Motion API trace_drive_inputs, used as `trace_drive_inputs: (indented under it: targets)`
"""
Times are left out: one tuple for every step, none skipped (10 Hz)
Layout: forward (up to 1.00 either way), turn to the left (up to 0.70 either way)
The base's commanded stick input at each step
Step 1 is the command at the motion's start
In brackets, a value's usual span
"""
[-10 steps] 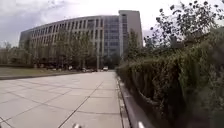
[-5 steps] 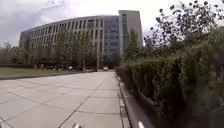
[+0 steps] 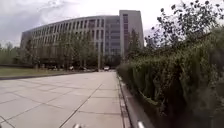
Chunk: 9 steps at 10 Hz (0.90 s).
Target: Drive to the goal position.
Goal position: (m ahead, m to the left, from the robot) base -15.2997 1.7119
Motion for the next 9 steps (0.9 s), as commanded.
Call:
trace_drive_inputs:
  targets:
    - [0.00, 0.45]
    - [0.00, 0.45]
    - [0.00, 0.45]
    - [0.00, 0.45]
    - [0.00, 0.45]
    - [0.00, 0.45]
    - [0.00, 0.45]
    - [0.00, 0.45]
    - [0.00, 0.45]
